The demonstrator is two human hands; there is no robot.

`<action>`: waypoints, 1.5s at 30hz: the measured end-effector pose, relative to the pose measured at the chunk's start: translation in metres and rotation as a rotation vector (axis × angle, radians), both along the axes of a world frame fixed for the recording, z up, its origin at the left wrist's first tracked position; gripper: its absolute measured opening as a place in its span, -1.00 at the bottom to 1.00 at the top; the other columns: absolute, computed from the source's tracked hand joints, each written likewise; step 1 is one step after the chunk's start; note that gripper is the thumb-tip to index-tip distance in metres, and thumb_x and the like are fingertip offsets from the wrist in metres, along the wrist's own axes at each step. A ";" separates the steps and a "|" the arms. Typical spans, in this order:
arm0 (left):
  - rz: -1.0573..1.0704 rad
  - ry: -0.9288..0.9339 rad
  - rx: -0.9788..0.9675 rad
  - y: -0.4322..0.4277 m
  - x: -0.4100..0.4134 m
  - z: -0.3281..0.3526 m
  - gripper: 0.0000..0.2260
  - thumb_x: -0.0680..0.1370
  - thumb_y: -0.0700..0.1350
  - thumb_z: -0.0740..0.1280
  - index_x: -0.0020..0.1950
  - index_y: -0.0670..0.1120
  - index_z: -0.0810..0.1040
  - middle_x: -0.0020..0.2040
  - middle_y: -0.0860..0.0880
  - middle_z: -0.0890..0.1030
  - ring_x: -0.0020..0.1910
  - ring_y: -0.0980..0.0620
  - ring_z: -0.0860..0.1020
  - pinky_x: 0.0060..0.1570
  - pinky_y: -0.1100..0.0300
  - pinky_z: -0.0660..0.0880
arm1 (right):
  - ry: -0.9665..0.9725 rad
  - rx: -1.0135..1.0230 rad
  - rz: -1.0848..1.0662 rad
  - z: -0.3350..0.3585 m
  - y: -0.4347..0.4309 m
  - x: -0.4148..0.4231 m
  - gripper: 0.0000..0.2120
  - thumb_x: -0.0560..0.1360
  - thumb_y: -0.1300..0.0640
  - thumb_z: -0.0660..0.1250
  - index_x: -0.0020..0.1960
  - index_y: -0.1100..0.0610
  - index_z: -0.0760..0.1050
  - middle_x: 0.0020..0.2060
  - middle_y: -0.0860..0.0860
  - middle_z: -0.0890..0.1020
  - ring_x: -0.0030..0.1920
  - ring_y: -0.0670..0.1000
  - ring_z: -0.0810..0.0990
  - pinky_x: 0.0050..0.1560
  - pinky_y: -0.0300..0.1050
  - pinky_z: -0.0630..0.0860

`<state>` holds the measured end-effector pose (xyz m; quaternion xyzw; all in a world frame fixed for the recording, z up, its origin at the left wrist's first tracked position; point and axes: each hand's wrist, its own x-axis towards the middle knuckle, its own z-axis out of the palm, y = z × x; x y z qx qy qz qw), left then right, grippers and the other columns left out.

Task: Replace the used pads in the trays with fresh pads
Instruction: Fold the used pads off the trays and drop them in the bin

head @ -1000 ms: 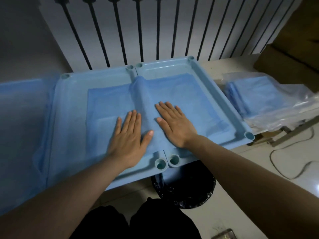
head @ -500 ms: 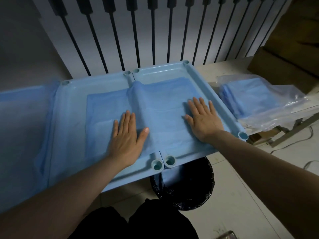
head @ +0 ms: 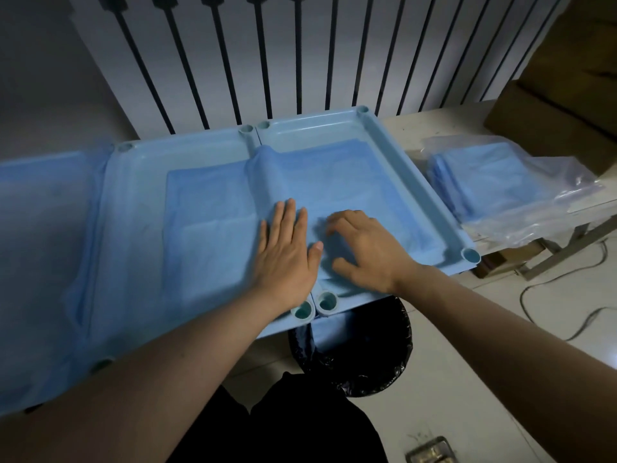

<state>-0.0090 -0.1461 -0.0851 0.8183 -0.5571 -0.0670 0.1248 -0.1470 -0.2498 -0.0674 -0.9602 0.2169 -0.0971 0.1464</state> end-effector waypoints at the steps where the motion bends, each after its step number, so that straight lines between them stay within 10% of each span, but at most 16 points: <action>1: -0.002 0.032 0.004 0.000 0.000 0.001 -0.45 0.67 0.07 -0.05 0.58 -0.08 -0.16 0.57 -0.02 -0.27 0.53 0.06 -0.33 0.50 -0.01 -0.26 | 0.023 -0.037 0.024 0.005 0.002 -0.006 -0.47 0.32 -0.13 0.17 0.15 0.18 0.47 0.13 0.10 0.51 0.09 0.15 0.49 0.10 0.06 0.44; 7: -0.060 0.132 -0.006 0.022 0.003 0.014 -0.34 0.53 0.14 -0.15 0.57 -0.11 -0.20 0.56 -0.02 -0.29 0.51 0.12 -0.35 0.49 0.07 -0.32 | 0.238 -0.402 0.174 0.016 0.011 -0.008 -0.28 0.39 -0.30 0.21 0.30 0.24 0.44 0.19 0.15 0.52 0.09 0.18 0.53 0.11 0.06 0.47; 16: -0.080 -0.007 0.216 0.027 -0.025 0.026 -0.27 0.60 0.10 0.06 0.55 -0.21 -0.29 0.54 -0.16 -0.36 0.50 -0.05 -0.39 0.51 0.00 -0.27 | 0.470 -0.603 0.050 0.013 0.034 0.014 -0.40 0.56 -0.02 0.19 0.45 0.35 0.26 0.40 0.36 0.34 0.36 0.35 0.39 0.39 0.20 0.32; 19: -0.055 -0.040 0.255 0.025 -0.028 0.029 -0.30 0.61 0.08 0.04 0.54 -0.23 -0.28 0.54 -0.18 -0.34 0.51 -0.08 -0.37 0.52 -0.05 -0.22 | 0.492 -0.626 -0.008 0.015 0.037 0.016 -0.52 0.45 0.09 0.36 0.28 0.34 0.50 0.22 0.35 0.54 0.18 0.33 0.57 0.24 0.17 0.48; 24: 0.051 -0.110 0.228 0.014 -0.033 0.038 -0.37 0.63 -0.11 0.11 0.55 -0.24 -0.18 0.57 -0.21 -0.17 0.56 -0.12 -0.20 0.50 -0.12 0.03 | 0.363 -0.664 -0.076 0.016 0.037 0.018 -0.53 0.48 0.21 -0.01 0.15 0.36 0.58 0.08 0.33 0.62 0.01 0.31 0.64 0.10 0.14 0.56; 33: 0.064 -0.106 0.239 0.025 -0.021 0.040 -0.34 0.57 -0.31 0.14 0.55 -0.26 -0.18 0.58 -0.16 -0.15 0.56 -0.08 -0.15 0.46 -0.14 0.16 | 0.449 -0.592 -0.375 0.006 0.006 -0.026 -0.50 0.32 0.28 -0.05 -0.07 0.32 0.64 -0.25 0.19 0.63 -0.29 0.18 0.61 -0.18 -0.02 0.54; 41: 0.085 -0.057 0.222 0.022 -0.030 0.036 -0.37 0.58 -0.29 0.09 0.55 -0.23 -0.19 0.58 -0.13 -0.19 0.56 -0.07 -0.20 0.48 -0.12 0.10 | 0.789 -0.572 -0.475 0.039 -0.019 -0.073 -0.58 0.59 0.18 0.05 0.42 0.24 0.31 0.33 0.19 0.44 0.38 0.23 0.29 0.35 0.09 0.18; 45: 0.090 -0.050 0.208 0.020 -0.035 0.034 -0.38 0.59 -0.27 0.09 0.55 -0.23 -0.19 0.58 -0.15 -0.20 0.56 -0.09 -0.21 0.49 -0.11 0.06 | 0.582 -0.369 -0.303 0.033 0.002 -0.052 -0.30 0.60 -0.10 0.09 0.58 0.13 -0.17 0.57 0.13 -0.01 0.56 0.17 -0.09 0.52 0.15 -0.14</action>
